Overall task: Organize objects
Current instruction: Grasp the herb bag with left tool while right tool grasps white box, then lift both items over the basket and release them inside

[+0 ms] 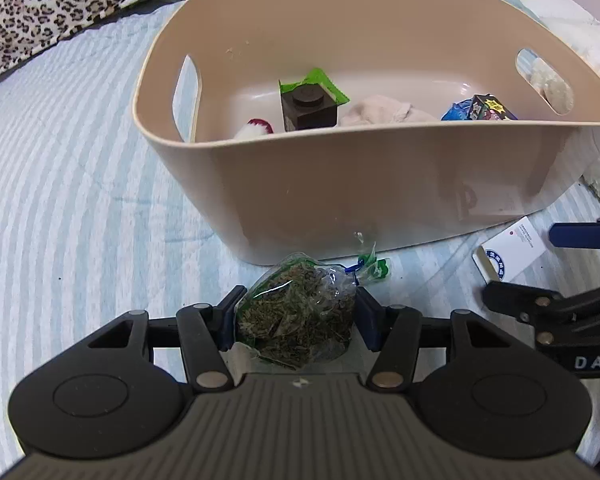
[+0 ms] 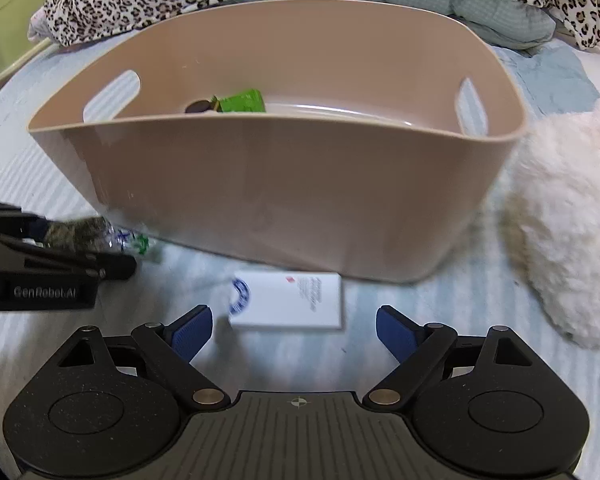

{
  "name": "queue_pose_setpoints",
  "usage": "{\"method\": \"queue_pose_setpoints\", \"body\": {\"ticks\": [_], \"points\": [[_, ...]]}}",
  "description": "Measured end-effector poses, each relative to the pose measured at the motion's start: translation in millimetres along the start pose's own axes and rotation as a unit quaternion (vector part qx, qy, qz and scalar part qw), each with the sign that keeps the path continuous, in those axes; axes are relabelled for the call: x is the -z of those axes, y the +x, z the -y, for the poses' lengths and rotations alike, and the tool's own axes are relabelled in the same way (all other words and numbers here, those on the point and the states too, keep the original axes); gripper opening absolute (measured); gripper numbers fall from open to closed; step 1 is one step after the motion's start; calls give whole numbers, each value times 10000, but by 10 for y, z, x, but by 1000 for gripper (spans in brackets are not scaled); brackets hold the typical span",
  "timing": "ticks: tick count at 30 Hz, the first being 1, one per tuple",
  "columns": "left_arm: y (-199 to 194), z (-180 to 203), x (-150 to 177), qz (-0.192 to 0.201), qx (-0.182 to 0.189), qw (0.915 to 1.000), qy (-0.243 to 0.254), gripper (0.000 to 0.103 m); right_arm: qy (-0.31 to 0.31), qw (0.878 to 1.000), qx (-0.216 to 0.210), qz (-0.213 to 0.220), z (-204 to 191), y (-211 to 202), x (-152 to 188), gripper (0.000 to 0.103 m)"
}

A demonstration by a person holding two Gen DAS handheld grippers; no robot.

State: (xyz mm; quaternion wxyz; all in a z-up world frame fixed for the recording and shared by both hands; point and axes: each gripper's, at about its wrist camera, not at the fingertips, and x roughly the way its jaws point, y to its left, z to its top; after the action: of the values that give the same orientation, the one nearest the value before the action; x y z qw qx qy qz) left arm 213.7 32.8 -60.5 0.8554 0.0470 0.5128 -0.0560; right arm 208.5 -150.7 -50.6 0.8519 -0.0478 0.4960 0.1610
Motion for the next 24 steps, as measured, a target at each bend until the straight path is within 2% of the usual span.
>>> {"method": "queue_pose_setpoints", "body": {"ticks": [3, 6, 7, 8, 17, 24], "points": [[29, 5, 6, -29, -35, 10000, 79, 58, 16, 10000, -3, 1, -42, 72, -35, 87], [36, 32, -7, -53, -44, 9999, 96, 58, 27, 10000, -16, -92, -62, 140, -67, 71], [27, 32, -12, -56, -35, 9999, 96, 58, 19, 10000, -37, -85, -71, 143, -77, 61], [12, 25, -12, -62, -23, 9999, 96, 58, -4, 10000, -33, -72, -81, 134, -85, 56], [-223, 128, 88, 26, 110, 9998, 190, 58, -179, 9998, -33, 50, -75, -147, -54, 56], [-604, 170, 100, 485, 86, 9982, 333, 58, -70, 9983, -85, 569, 40, -678, 13, 56]]}}
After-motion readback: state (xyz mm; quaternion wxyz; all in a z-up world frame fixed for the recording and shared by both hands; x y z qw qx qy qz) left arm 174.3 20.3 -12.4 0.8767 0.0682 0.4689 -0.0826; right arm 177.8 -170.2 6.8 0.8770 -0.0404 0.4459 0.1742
